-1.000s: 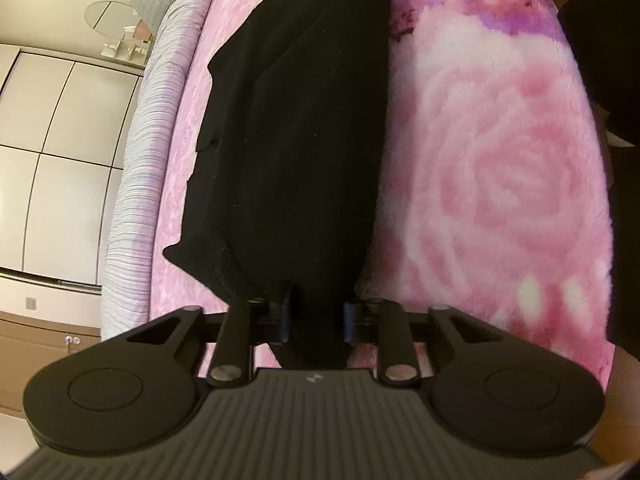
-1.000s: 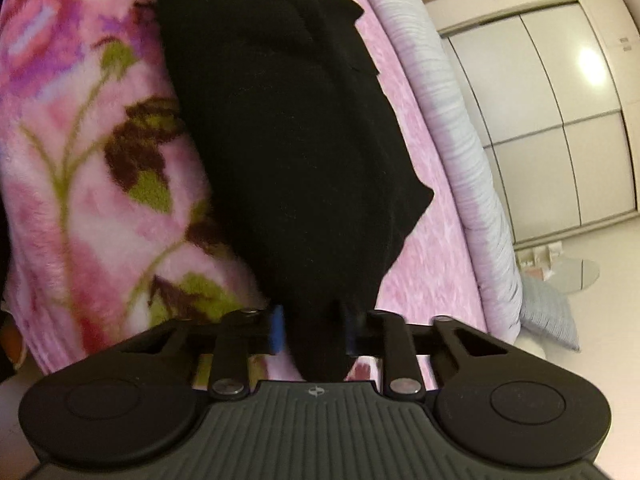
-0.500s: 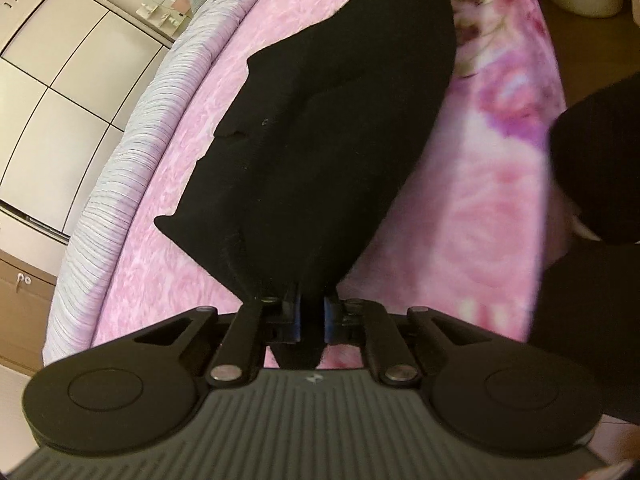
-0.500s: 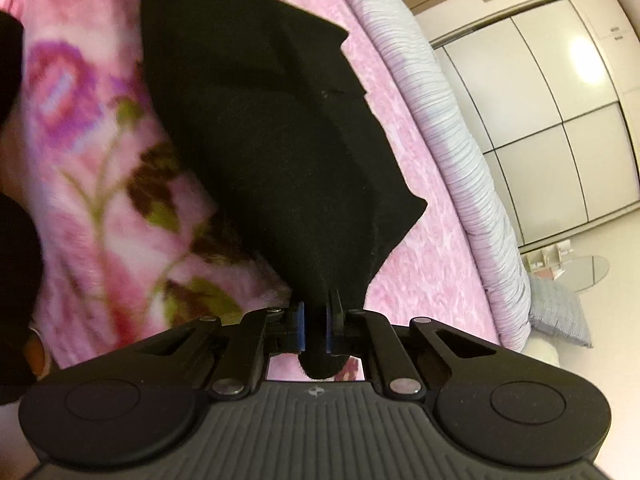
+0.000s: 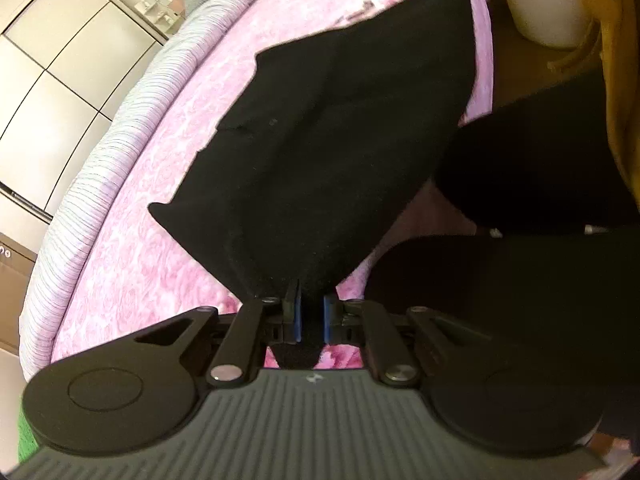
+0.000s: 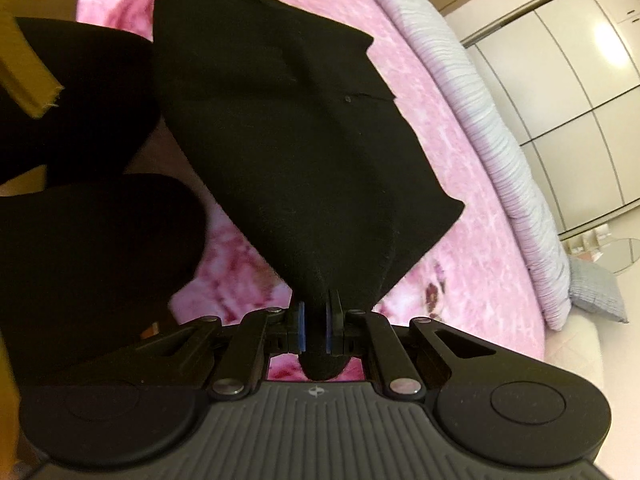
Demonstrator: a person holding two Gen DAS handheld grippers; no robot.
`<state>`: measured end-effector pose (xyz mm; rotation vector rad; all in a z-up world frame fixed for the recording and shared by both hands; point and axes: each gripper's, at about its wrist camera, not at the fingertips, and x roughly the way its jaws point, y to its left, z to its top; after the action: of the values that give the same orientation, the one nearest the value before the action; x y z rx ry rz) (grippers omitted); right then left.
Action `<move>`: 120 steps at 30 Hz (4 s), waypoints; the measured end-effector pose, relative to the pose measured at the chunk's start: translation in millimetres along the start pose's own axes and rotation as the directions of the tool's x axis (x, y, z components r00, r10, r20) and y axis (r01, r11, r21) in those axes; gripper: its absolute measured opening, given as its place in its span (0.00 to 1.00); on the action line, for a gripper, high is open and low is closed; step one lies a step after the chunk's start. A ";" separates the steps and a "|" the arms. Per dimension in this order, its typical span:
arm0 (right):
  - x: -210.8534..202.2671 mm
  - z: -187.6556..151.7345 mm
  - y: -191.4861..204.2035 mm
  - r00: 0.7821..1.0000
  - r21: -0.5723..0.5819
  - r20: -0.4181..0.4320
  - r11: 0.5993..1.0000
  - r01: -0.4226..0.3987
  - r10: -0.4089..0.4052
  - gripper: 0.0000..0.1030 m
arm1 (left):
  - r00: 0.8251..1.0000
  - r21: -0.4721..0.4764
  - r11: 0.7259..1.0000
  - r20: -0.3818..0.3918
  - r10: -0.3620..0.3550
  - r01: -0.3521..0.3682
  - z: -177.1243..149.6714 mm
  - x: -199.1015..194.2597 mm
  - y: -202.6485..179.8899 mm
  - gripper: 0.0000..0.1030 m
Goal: Fold clothes
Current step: 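Lift the side edge and fold it across the garment with both grippers, then lay the folded edge down and open both grippers, then withdraw both grippers above the folded black garment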
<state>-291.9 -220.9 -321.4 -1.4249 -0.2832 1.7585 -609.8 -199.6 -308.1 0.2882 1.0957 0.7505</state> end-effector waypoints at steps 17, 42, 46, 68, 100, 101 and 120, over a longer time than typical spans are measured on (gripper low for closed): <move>81.6 90.2 -266.1 0.979 0.307 0.201 0.951 -0.047 -0.017 0.12 | 0.992 -0.420 0.907 0.119 0.042 0.012 98.5 127.0 287.2 0.17; 297.0 15.1 -296.0 0.972 0.939 0.201 0.258 -0.227 0.126 0.06 | 0.979 -0.877 0.434 0.181 -0.096 0.205 -4.1 287.0 323.0 0.04; 285.5 17.8 -299.9 0.977 0.934 0.211 0.286 -0.211 0.031 0.05 | 0.992 -0.817 0.565 0.124 -0.022 0.114 1.8 289.4 316.6 0.04; 182.3 76.5 -165.7 0.992 0.833 0.121 0.545 -0.092 -0.017 0.63 | 0.994 -0.825 0.556 0.106 -0.027 0.103 32.2 208.6 191.1 0.28; 126.9 38.3 -143.0 0.994 0.964 0.010 0.264 -0.038 0.106 0.83 | 0.993 -0.876 0.469 -0.119 0.015 -0.112 60.7 131.6 135.4 0.45; 120.8 40.4 -141.2 0.994 0.964 0.007 0.263 -0.036 0.109 0.84 | 0.993 -0.871 0.478 -0.119 0.023 -0.116 65.0 122.6 131.1 0.47; 12.6 52.6 -109.3 1.000 0.946 0.000 0.324 -0.008 0.025 0.86 | 0.974 -0.805 0.561 -0.084 0.211 -0.191 94.7 -6.4 83.5 0.61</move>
<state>-288.8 -126.8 -243.9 -0.5099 0.7329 1.4369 -561.8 -129.8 -214.2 -0.3863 0.5903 1.3820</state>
